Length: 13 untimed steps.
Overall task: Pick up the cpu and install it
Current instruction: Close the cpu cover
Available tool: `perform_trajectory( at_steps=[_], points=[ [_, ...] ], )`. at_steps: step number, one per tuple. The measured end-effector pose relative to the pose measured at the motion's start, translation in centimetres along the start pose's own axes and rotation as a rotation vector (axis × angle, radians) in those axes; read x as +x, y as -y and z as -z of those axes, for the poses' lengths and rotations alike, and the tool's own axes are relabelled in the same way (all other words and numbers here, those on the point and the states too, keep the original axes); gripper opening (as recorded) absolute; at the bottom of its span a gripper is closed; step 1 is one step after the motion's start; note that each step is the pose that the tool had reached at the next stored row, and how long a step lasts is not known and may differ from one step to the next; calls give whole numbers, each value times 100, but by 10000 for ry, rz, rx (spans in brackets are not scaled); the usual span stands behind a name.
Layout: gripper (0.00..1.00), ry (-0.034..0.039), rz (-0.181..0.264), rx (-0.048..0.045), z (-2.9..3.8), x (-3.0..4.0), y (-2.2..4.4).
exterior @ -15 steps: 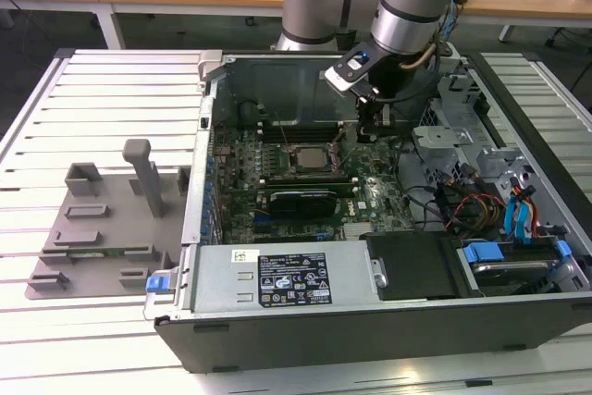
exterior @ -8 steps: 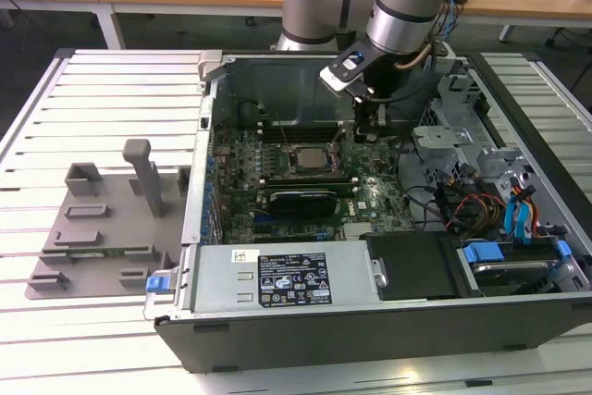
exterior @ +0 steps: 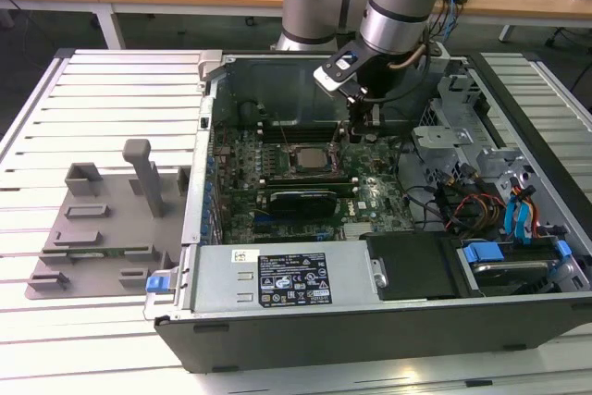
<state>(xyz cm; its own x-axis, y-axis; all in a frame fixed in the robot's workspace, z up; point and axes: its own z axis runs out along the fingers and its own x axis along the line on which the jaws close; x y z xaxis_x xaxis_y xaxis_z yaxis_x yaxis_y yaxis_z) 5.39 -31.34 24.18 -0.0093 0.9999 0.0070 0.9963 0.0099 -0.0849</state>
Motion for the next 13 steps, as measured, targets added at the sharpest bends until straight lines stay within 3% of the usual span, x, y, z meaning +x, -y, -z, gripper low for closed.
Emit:
perform_trajectory(
  at_steps=[8,13],
  points=[
    [11,0,0,0,-7,1,77],
    [11,0,-1,0,-14,1,162]
  ],
)
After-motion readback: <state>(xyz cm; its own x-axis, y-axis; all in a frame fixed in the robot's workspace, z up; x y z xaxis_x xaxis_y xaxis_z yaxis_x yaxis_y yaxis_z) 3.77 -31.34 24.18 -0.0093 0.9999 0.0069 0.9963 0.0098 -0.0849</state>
